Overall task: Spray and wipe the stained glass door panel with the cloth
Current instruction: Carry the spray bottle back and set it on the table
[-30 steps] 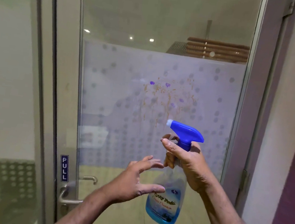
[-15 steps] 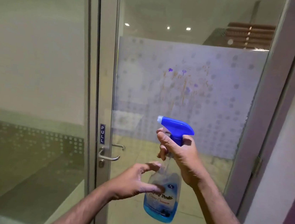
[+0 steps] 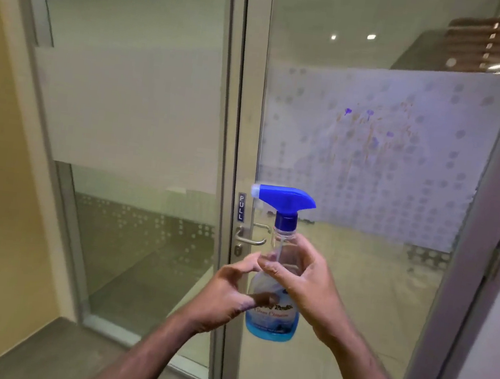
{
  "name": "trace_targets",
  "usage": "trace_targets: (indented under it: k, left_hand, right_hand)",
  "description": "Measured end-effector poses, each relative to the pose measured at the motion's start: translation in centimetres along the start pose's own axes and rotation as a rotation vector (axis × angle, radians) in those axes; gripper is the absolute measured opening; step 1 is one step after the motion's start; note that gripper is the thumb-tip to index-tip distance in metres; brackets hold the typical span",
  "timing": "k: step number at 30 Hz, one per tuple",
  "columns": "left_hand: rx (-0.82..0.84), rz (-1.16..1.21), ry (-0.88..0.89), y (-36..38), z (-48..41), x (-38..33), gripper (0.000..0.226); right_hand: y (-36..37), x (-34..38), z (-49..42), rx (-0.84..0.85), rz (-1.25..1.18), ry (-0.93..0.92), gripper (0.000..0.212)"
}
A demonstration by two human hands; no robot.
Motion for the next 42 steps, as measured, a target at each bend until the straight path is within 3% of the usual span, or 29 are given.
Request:
trace_targets:
  k: [3, 6, 12, 22, 29, 35, 42]
  left_hand:
    - [-0.009, -0.038, -0.026, -2.2, 4.5, 1.1, 0.061]
    - [-0.027, -0.089, -0.050, -4.7, 9.4, 2.3, 0.044]
    - [-0.076, -0.120, -0.116, -7.9, 18.4, 2.1, 0.034]
    - [-0.348, -0.152, -0.213, -8.5, 30.2, -0.2, 0.037]
    - [-0.650, -0.324, -0.362, -9.0, 40.6, -1.0, 0.057]
    - [-0.714, -0.524, -0.522, -12.1, 51.9, -3.0, 0.076]
    - [-0.940, -0.727, -0.809, -18.1, 66.4, -2.0, 0.085]
  right_hand:
    - [3.4, 0.7, 3.3, 0.027, 0.024, 0.041, 0.035]
    - [7.0, 1.5, 6.3, 0.083, 0.061, 0.105, 0.040]
    - [12.1, 3.1, 10.5, 0.226, 0.123, 0.166, 0.038]
    - [17.5, 5.0, 15.1, 0.485, 0.069, 0.111, 0.040]
    - [23.9, 6.5, 19.5, 0.674, -0.073, 0.020, 0.037]
    - [32.9, 9.4, 24.3, 0.803, -0.161, -0.014, 0.056]
    - [44.8, 12.4, 29.6, 0.831, -0.221, 0.011, 0.037]
Point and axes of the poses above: each hand's wrist, its own z-axis away from the middle knuckle, its own y-axis out of the palm, x = y × z, the point moved 1 cm from there along -z, towards the middle knuckle, and after that the axes turned 8 degrees about -y, right-handed, at the moved point
